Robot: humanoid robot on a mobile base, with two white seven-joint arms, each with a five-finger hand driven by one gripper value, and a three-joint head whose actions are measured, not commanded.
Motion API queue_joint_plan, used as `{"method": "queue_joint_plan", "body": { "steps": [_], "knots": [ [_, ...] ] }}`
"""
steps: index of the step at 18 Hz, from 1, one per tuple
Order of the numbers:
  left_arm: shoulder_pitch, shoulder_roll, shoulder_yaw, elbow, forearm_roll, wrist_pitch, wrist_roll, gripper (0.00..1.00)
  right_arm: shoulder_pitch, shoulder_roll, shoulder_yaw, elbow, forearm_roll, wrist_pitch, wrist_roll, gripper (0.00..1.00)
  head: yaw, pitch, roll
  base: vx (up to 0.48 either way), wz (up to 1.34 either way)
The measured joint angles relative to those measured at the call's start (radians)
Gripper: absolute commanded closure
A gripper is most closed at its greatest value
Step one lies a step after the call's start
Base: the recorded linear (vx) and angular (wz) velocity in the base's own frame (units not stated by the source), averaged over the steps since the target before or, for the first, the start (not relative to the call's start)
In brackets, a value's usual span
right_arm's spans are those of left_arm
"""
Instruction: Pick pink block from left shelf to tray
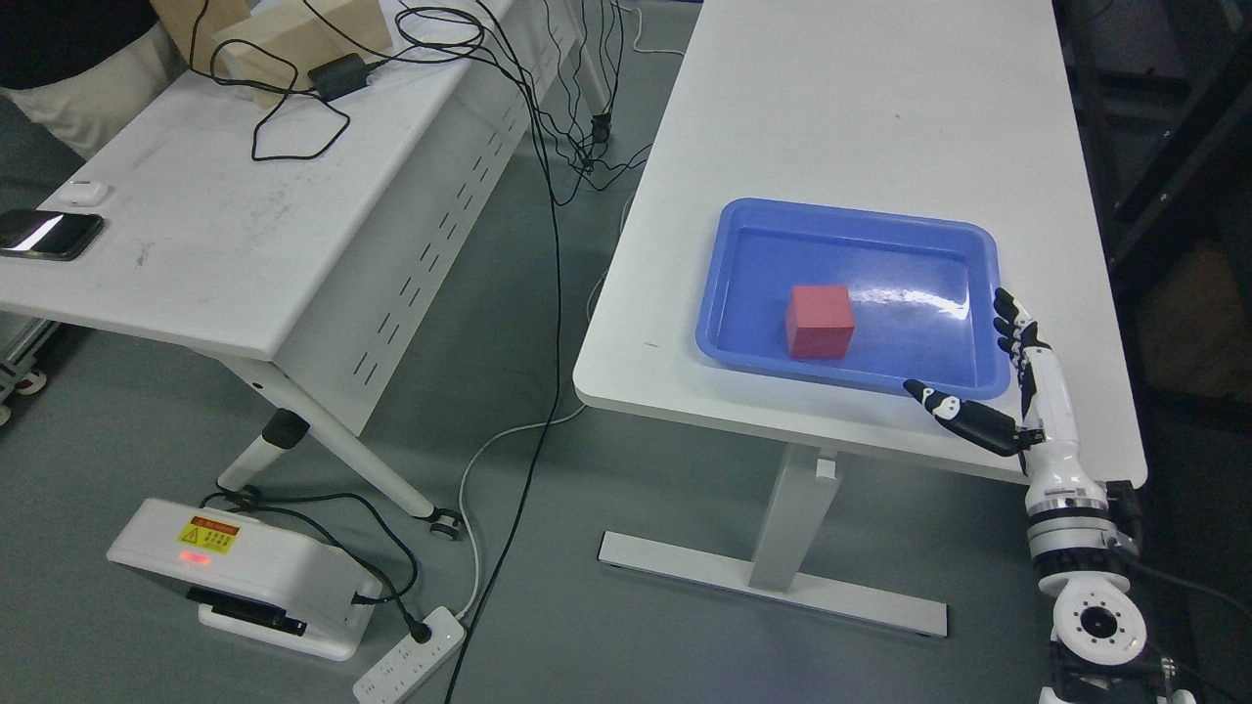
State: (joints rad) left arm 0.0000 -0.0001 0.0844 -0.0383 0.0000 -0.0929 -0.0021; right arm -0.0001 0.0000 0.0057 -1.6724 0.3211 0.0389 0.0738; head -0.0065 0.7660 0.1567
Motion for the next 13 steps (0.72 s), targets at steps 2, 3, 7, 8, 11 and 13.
{"method": "queue_joint_plan", "body": {
  "steps": [2, 3, 7, 8, 11, 13],
  "knots": [
    [0.0, 0.0, 0.0, 0.0, 0.0, 0.0, 0.0, 0.0, 0.0, 0.0, -0.001, 0.0, 0.0, 0.0, 0.0, 0.0, 0.0, 0.0, 0.0, -0.138, -0.56],
    [0.0, 0.0, 0.0, 0.0, 0.0, 0.0, 0.0, 0.0, 0.0, 0.0, -0.002, 0.0, 0.0, 0.0, 0.0, 0.0, 0.0, 0.0, 0.0, -0.161, -0.44],
    [0.0, 0.0, 0.0, 0.0, 0.0, 0.0, 0.0, 0.0, 0.0, 0.0, -0.003, 0.0, -0.003, 0.0, 0.004, 0.0, 0.0, 0.0, 0.0, -0.173, -0.25],
    [0.0, 0.0, 0.0, 0.0, 0.0, 0.0, 0.0, 0.0, 0.0, 0.0, -0.003, 0.0, -0.003, 0.0, 0.005, 0.0, 0.0, 0.0, 0.0, -0.197, -0.06],
    [0.0, 0.0, 0.0, 0.0, 0.0, 0.0, 0.0, 0.0, 0.0, 0.0, -0.004, -0.001, -0.005, 0.0, 0.006, 0.0, 0.0, 0.0, 0.0, -0.211, 0.13],
    [0.0, 0.0, 0.0, 0.0, 0.0, 0.0, 0.0, 0.0, 0.0, 0.0, -0.001, -0.001, -0.005, 0.0, 0.008, 0.0, 0.0, 0.0, 0.0, -0.199, 0.24]
  ]
}}
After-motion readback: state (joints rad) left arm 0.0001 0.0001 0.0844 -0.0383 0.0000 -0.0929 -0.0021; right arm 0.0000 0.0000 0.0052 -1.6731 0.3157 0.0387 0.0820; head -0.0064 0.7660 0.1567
